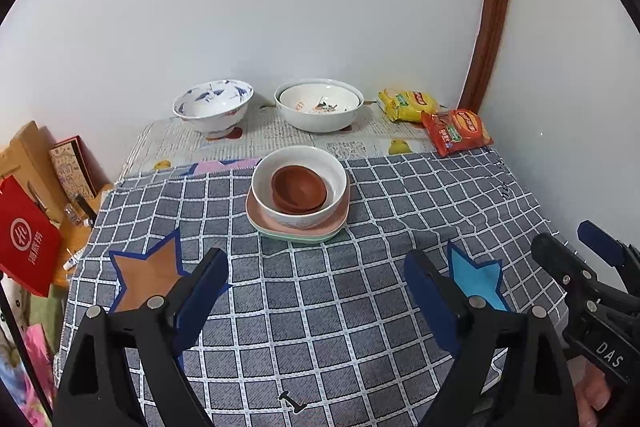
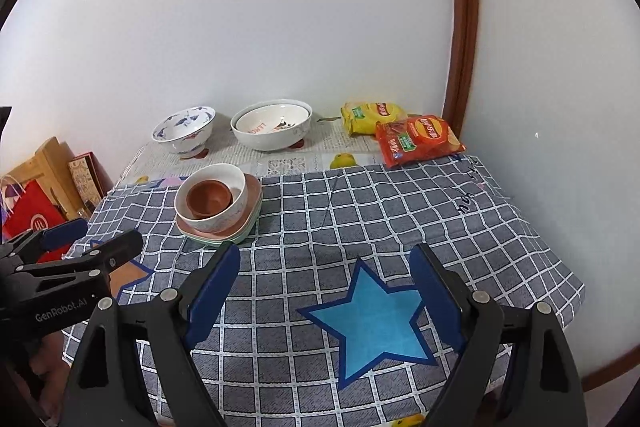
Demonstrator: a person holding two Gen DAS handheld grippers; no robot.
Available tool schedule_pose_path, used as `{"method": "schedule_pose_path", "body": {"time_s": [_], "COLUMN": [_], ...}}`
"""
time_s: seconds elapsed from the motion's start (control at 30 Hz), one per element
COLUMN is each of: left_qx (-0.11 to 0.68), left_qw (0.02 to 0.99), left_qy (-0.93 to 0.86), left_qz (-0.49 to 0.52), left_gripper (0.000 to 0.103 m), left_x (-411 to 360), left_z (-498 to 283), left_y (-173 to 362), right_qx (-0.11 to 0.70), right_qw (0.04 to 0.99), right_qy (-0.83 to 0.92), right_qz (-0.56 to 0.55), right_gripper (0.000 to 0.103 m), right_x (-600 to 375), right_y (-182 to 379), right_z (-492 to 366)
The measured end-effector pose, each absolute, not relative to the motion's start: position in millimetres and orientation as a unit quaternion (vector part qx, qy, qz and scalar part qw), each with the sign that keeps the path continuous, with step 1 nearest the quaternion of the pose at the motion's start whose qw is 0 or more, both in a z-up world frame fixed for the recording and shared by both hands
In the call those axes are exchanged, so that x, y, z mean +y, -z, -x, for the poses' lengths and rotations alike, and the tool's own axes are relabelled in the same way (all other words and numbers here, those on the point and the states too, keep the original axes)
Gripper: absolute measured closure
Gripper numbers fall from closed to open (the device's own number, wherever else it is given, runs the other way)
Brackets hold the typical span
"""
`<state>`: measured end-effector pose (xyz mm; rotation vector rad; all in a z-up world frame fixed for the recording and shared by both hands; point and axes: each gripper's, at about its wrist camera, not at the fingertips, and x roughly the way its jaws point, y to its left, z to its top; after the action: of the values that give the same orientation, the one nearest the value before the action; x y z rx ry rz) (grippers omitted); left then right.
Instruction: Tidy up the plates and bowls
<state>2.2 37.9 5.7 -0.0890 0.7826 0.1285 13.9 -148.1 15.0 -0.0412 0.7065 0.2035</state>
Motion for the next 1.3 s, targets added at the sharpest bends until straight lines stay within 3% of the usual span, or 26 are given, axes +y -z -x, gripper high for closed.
{"method": "schedule_pose_path", "body": {"time_s": [1.3], "left_qx": [0.390], "left_qw": [0.918], "left_qy": [-0.066], "left_qz": [0.043], "left_gripper": [0.013], "left_x": [33.8], "left_z": [0.3], "left_y": [-1.7], "right_qx": [0.356], "right_qw": [0.929], "right_qy": [-0.096], "right_qz": [0.019], "right_gripper": [0.017], "right_x": [-150.1], "right_y": [-8.9], "right_z": [-17.5]}}
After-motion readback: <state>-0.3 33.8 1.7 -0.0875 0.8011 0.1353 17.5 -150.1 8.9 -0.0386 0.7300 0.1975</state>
